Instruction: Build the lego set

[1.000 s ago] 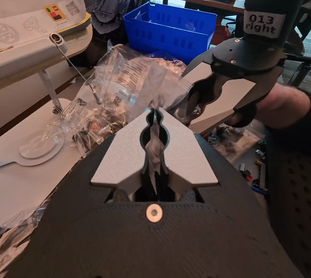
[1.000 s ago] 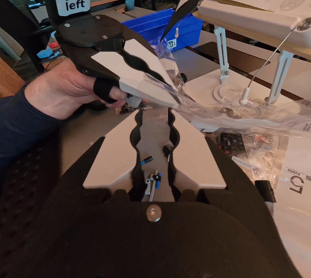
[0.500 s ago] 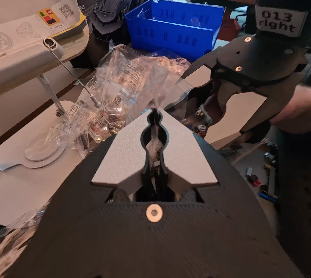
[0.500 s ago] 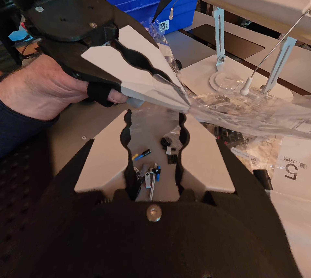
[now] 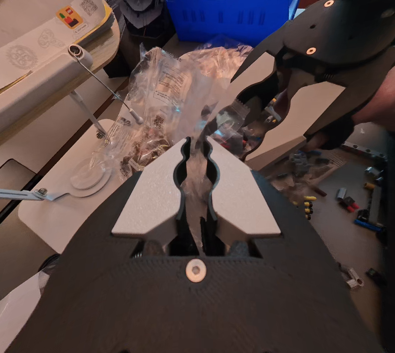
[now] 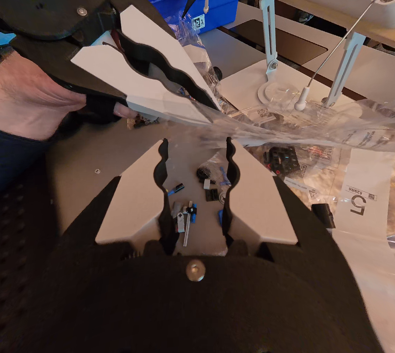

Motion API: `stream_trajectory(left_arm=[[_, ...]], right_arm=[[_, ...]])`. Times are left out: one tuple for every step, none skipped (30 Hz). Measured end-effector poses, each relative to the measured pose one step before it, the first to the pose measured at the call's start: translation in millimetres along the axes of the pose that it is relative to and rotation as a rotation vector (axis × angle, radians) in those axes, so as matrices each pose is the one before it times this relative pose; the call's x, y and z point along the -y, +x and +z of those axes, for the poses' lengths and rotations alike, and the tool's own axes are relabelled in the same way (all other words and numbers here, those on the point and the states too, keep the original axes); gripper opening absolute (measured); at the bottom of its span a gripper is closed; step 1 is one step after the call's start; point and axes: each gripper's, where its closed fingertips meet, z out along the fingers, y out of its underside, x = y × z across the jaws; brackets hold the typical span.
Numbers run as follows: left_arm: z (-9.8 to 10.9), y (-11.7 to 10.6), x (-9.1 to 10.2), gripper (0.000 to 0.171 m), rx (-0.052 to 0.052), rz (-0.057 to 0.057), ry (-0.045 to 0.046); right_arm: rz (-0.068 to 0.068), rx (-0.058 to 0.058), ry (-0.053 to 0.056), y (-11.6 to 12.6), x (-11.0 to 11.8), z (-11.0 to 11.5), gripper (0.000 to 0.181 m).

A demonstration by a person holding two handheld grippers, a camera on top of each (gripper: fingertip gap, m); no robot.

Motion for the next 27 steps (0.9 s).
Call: stream_trajectory(left_arm=[[0.02, -0.06, -1.05, 0.009, -0.0013, -0.0009, -0.00651], [0.21, -0.61, -1.35, 0.008, 0.0036, -0.0003, -0.00742], [0.46, -1.31, -1.15, 0.006, 0.0095, 0.0001, -0.00715], [0.93, 0.33, -1.06, 0.005, 0.0011, 0.0010, -0.00747], [1.32, 1.62, -0.47, 0.004, -0.0045, 0.0017, -0.00485], [1.33, 0.62, 0.02, 0.004, 0.0033, 0.0009, -0.00245], [1.50, 0.90, -0.10, 0.002, 0.0022, 0.0013, -0.00497], [1.63, 1.12, -0.19, 0.000, 0.0003, 0.0024, -0.00447], [1.59, 1.20, 0.26, 0.000, 0.0000, 0.0016, -0.00088], [1.69, 0.79, 0.30, 0.000, 0.0006, -0.0015, 0.00100], [1.79, 1.19, 0.14, 0.000, -0.0036, -0.0039, -0.00059], [1.99, 1.41, -0.26, 0.000, -0.0048, -0.0029, -0.00247], [1.99, 1.45, -0.12, 0.000, -0.0047, -0.0010, -0.00141], [1.98, 1.58, -0.03, 0.000, -0.0046, 0.0000, 0.00047], [1.93, 2.23, 0.12, 0.000, -0.0085, 0.0000, -0.00034], [1.95, 1.59, -0.15, 0.000, -0.0042, -0.0005, -0.00186], [1.70, 0.73, -0.08, 0.000, 0.0017, 0.0017, -0.00220], [1.44, 0.81, -0.13, 0.000, 0.0009, 0.0028, -0.00360], [1.37, 1.06, 0.11, 0.000, -0.0012, 0.0031, -0.00205], [0.99, 0.76, 0.08, 0.000, 0.0002, 0.0015, -0.00084], [0.84, 0.68, 0.29, 0.000, -0.0003, 0.0013, 0.00005], [0.48, 0.64, 0.02, 0.000, -0.0016, 0.0003, -0.00115], [0.23, 0.23, 0.12, 0.000, 0.0004, 0.0011, 0.00032], [-0.10, -0.25, 0.44, 0.000, 0.0020, 0.0002, 0.00264], [-0.10, 0.24, 0.47, 0.000, -0.0024, -0.0033, 0.00233], [-0.25, 0.85, 0.57, 0.000, -0.0058, -0.0034, 0.00280], [-0.09, 0.70, 0.47, 0.000, -0.0040, -0.0014, 0.00289]], right_arm=[[0.0019, 0.0059, 0.0032, -1.03, 0.53, -0.06, 0.053], [0.0036, 0.0075, 0.0032, -1.30, 0.74, -0.12, 0.054], [0.0014, 0.0058, 0.0004, -1.37, 0.23, 0.06, 0.054], [-0.0026, 0.0033, -0.0030, -1.42, -0.18, 0.18, 0.055], [-0.0046, 0.0007, -0.0062, -1.34, -0.60, 0.63, 0.056], [-0.0050, -0.0012, -0.0085, -1.29, -1.08, 0.91, 0.057], [-0.0036, -0.0046, -0.0133, -0.79, -1.90, 1.34, 0.058], [-0.0040, -0.0092, -0.0185, 0.22, -2.94, 1.75, 0.059], [-0.0069, -0.0146, -0.0204, 1.06, -3.38, 1.80, 0.060], [-0.0081, -0.0136, -0.0181, 0.89, -3.04, 1.86, 0.060], [-0.0046, -0.0075, -0.0147, -0.14, -2.41, 1.85, 0.061], [-0.0003, -0.0036, -0.0117, -0.53, -2.05, 1.80, 0.062], [0.0034, -0.0022, -0.0093, -0.49, -1.69, 1.53, 0.063], [0.0050, -0.0020, -0.0092, -0.05, -1.75, 1.29, 0.063], [0.0062, -0.0051, -0.0077, 1.02, -1.62, 0.97, 0.064], [0.0084, -0.0040, -0.0040, 1.58, -1.25, 0.66, 0.064], [0.0103, 0.0002, -0.0017, 1.35, -0.86, 0.47, 0.064], [0.0107, 0.0013, 0.0002, 1.20, -0.62, 0.52, 0.064], [0.0103, -0.0003, 0.0003, 1.36, -0.53, 0.45, 0.064], [0.0073, -0.0024, -0.0006, 1.41, -0.66, 0.61, 0.064], [0.0050, -0.0046, -0.0028, 1.57, -0.81, 0.75, 0.063], [0.0043, -0.0068, -0.0029, 1.84, -0.93, 0.78, 0.061], [0.0037, -0.0086, -0.0033, 2.14, -0.98, 0.76, 0.058], [0.0023, -0.0080, -0.0026, 2.17, -0.84, 0.69, 0.055], [0.0019, -0.0043, -0.0008, 1.48, -0.52, 0.60, 0.054], [0.0022, -0.0016, 0.0004, 0.90, -0.31, 0.59, 0.052], [0.0016, -0.0027, 0.0013, 1.04, -0.15, 0.36, 0.048]])
